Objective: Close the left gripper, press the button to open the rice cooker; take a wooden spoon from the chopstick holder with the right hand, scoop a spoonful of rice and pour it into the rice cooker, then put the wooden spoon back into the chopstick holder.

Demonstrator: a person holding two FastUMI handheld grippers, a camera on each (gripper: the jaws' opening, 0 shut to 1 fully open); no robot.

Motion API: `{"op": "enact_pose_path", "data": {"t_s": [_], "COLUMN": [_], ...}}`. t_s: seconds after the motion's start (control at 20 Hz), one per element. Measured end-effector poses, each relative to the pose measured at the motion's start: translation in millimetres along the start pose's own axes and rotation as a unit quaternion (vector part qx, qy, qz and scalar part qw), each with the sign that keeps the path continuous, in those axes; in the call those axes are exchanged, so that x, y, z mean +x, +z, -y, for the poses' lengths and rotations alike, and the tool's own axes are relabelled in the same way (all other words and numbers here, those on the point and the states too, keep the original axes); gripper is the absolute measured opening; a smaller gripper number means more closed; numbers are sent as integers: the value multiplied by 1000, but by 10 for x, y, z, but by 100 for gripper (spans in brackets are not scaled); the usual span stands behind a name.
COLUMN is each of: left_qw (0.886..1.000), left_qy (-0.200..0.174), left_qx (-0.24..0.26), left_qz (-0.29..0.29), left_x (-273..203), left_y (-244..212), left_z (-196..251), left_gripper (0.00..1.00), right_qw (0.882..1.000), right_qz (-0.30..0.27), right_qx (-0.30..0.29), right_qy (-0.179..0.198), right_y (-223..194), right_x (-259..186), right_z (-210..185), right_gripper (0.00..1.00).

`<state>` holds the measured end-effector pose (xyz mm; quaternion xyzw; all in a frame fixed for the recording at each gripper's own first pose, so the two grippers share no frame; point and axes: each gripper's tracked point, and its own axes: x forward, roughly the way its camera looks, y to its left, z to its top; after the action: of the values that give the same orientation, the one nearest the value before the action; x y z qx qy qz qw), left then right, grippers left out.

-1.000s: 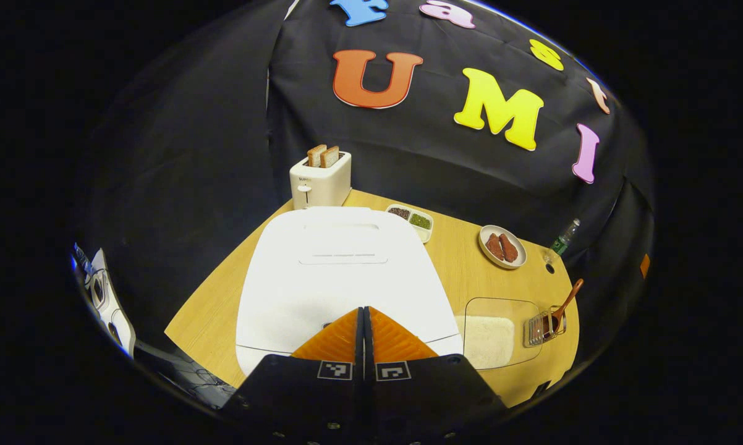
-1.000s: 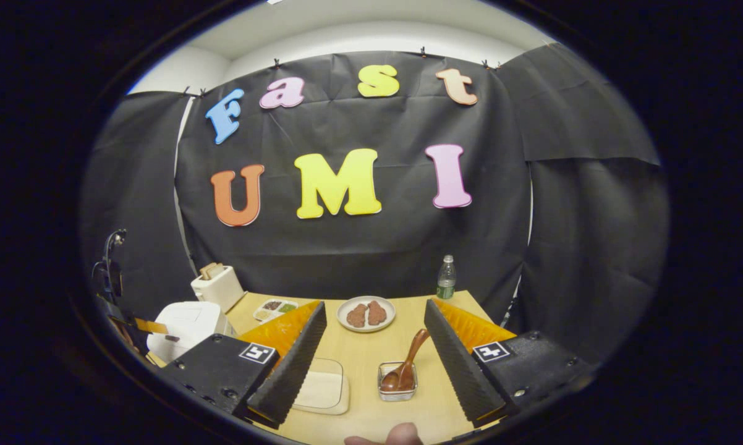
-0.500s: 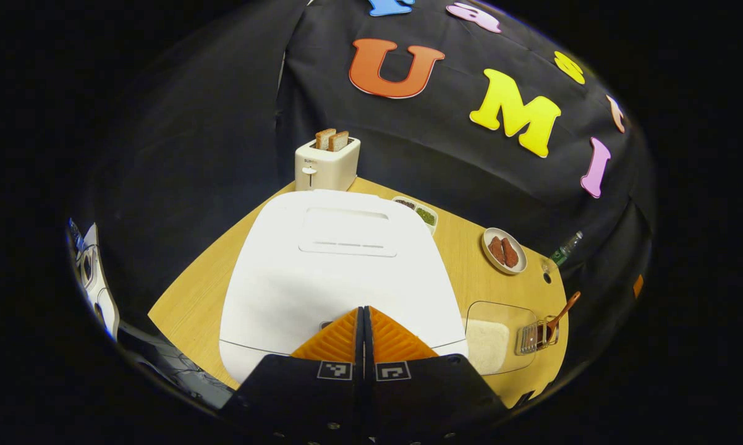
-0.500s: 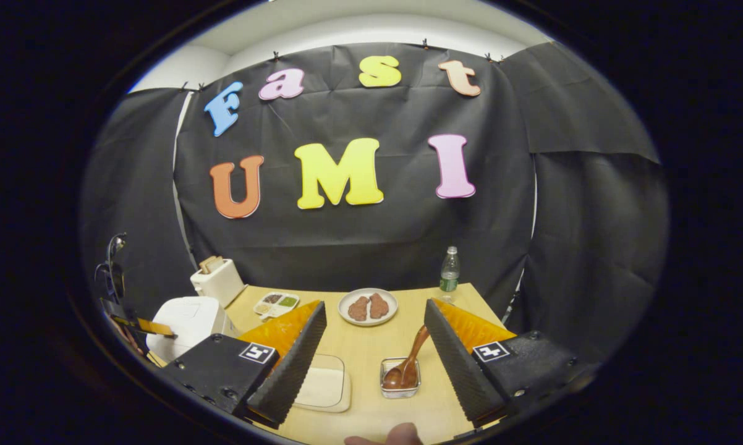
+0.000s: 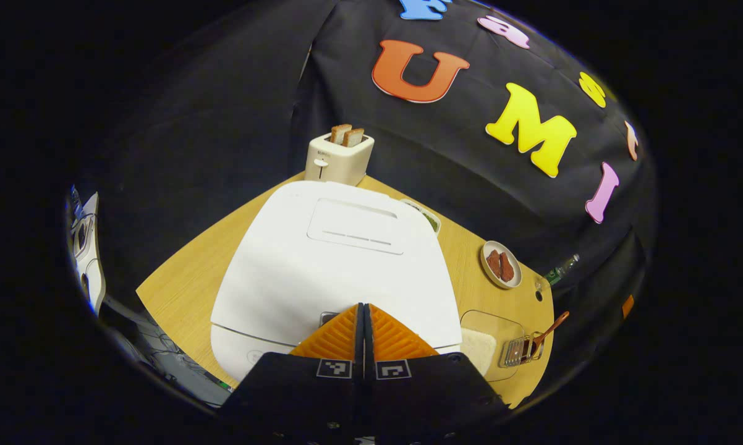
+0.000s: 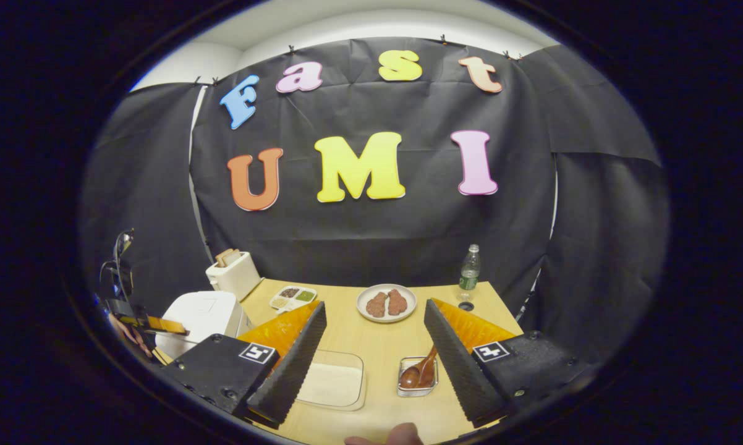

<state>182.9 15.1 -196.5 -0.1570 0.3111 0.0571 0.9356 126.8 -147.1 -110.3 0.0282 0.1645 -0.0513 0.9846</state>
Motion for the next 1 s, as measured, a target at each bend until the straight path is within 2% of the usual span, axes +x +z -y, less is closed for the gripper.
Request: {"op": "enact_pose_path", "data": {"t_s": [0.15,0.3,0.5,0.6,0.65,0.75,0.85,1.0], "left_qw": [995,984,965,952,944,929,921,924], "left_qy": [-19,-25,-40,-62,-71,-75,-76,-82], "left_qx": [5,45,106,124,136,156,169,178], "left_qz": [93,169,237,273,291,327,341,329], "left_x": [-181,-260,-325,-460,-578,-785,-985,-1185], "left_y": [559,1094,1680,1896,1978,2031,1936,1571], "left_z": [172,338,606,816,887,949,989,1007], "left_gripper": [0,1,8,11,20,59,97,94], "right_qw": [1000,999,999,998,998,998,998,998], "right_qz": [14,31,42,48,49,48,40,24], "right_qx": [-7,-28,-33,-29,-27,-15,3,24], "right_qy": [5,6,-5,-16,-22,-34,-45,-59], "right_y": [155,283,352,367,367,311,215,50], "right_x": [-8,-41,-111,-166,-190,-224,-233,-245], "right_z": [-49,-54,32,122,185,312,459,728], "right_gripper": [100,100,99,99,100,100,99,100]}}
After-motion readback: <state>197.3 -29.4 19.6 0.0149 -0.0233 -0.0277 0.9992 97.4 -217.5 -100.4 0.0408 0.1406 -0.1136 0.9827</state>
